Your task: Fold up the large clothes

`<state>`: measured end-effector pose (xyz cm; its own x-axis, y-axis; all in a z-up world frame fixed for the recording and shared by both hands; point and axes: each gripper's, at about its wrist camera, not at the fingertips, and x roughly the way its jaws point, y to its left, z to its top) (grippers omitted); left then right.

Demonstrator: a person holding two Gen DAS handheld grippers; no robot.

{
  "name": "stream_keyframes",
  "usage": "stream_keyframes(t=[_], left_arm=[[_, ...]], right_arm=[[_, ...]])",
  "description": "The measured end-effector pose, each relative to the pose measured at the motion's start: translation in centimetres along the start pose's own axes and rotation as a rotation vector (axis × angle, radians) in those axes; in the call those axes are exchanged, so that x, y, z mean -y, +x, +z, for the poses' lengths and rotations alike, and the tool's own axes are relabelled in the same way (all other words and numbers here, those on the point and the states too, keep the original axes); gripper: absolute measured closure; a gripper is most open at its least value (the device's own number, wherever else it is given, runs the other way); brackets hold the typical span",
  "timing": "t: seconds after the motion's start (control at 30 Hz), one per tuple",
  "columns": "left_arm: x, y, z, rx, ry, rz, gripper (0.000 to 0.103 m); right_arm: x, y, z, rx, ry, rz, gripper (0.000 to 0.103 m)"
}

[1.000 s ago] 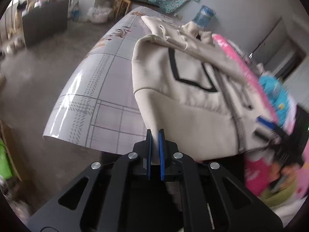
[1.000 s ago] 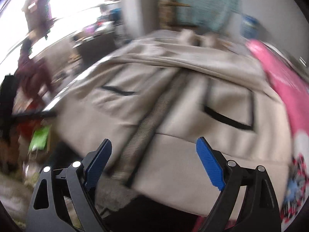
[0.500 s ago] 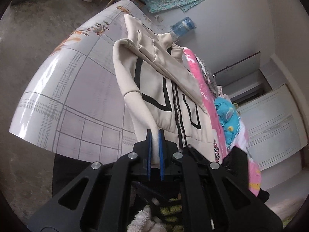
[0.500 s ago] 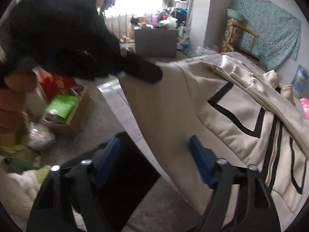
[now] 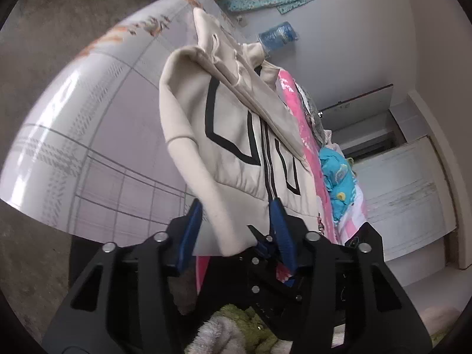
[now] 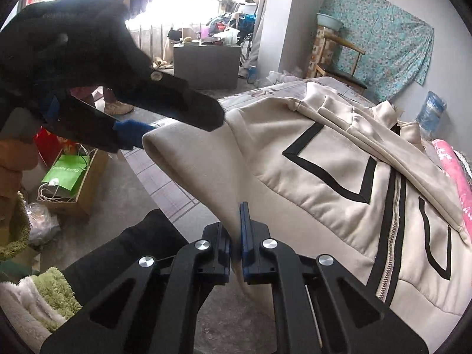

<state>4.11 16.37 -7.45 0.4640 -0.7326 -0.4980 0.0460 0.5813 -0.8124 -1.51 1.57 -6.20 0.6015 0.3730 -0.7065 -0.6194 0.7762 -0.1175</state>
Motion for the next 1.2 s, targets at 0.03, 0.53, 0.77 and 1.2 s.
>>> stream_keyframes(t=[0.03, 0.53, 0.77, 1.2], left_arm=[[0.0, 0.3, 0.0, -0.007, -0.002, 0.001, 0.054], [1.5, 4.6, -0.4, -0.072, 0.2, 0.359, 0.095], [2.5, 5.0, -1.3, -0.081, 0.347, 0.483, 0.096], [3.3, 5.5, -1.6, -0.1, 0.422, 0.536, 0.095]], right_arm=[[0.0, 0.0, 0.0, 0.001, 0.006, 0.003, 0.097], [3.8, -1.6, -1.8, -0.031, 0.166, 0.06, 0.059], [14.2, -8.1, -7.2, -0.049, 0.471, -0.161, 0.054], [23.8, -15.6, -15.7, -0.06, 0.782, -0.489, 0.054]])
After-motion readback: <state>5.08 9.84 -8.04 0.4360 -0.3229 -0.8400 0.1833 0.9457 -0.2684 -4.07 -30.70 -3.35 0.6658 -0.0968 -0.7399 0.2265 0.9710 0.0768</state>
